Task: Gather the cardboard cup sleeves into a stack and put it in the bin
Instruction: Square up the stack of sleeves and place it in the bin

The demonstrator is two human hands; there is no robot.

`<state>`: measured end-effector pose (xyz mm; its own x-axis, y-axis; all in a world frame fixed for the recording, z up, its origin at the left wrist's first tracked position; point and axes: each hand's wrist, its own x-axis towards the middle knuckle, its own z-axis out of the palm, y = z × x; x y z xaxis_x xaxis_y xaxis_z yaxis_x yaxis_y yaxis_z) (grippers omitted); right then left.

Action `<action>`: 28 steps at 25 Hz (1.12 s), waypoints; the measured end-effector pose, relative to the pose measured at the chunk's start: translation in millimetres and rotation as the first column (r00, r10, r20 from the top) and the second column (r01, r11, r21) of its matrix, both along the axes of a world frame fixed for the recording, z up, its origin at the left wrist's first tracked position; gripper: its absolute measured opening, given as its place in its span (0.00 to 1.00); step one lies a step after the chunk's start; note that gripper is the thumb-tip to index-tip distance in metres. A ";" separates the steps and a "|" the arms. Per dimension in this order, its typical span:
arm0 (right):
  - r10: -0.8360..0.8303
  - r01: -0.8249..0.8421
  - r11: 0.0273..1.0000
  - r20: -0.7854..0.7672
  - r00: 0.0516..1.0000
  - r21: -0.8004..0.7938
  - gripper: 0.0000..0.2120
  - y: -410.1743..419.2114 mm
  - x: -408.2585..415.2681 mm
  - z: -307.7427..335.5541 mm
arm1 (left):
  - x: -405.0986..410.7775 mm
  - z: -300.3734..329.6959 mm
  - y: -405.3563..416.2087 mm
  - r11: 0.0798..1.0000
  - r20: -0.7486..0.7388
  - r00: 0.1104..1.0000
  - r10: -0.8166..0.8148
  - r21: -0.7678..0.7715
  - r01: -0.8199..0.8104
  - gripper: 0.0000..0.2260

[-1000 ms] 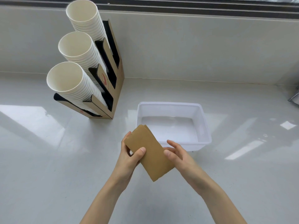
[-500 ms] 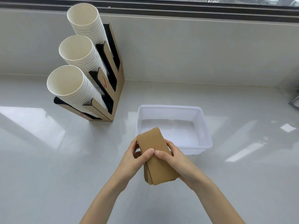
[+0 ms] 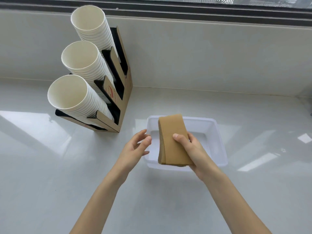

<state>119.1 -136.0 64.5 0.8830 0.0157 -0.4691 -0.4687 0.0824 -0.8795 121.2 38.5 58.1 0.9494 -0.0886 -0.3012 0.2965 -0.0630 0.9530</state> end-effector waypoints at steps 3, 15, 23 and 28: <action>-0.045 0.043 0.999 -0.038 0.998 -0.032 0.28 -7.1 26.4 -8.8 | 17.3 -11.3 7.1 0.990 -0.023 0.994 0.103 0.101 -0.100 0.14; 0.066 -0.120 0.975 -0.272 0.960 -0.187 0.32 19.4 70.1 -65.3 | 41.2 -44.7 1.8 0.974 -0.164 0.986 0.035 0.225 0.003 0.13; 0.166 -0.259 0.913 -0.293 0.941 -0.316 0.40 23.4 70.6 -72.8 | 42.3 -44.4 2.0 0.967 -0.165 0.986 0.032 0.254 0.012 0.14; 0.176 -0.277 0.912 -0.319 0.931 -0.304 0.28 16.7 67.2 -74.8 | 42.4 -43.9 1.8 0.966 -0.169 0.985 0.035 0.259 0.010 0.14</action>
<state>186.3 -119.3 -10.4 0.7064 -0.0040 -0.7078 -0.6682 -0.3338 -0.6649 163.6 40.3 14.3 0.8825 0.0250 -0.4696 0.4553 -0.2949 0.8401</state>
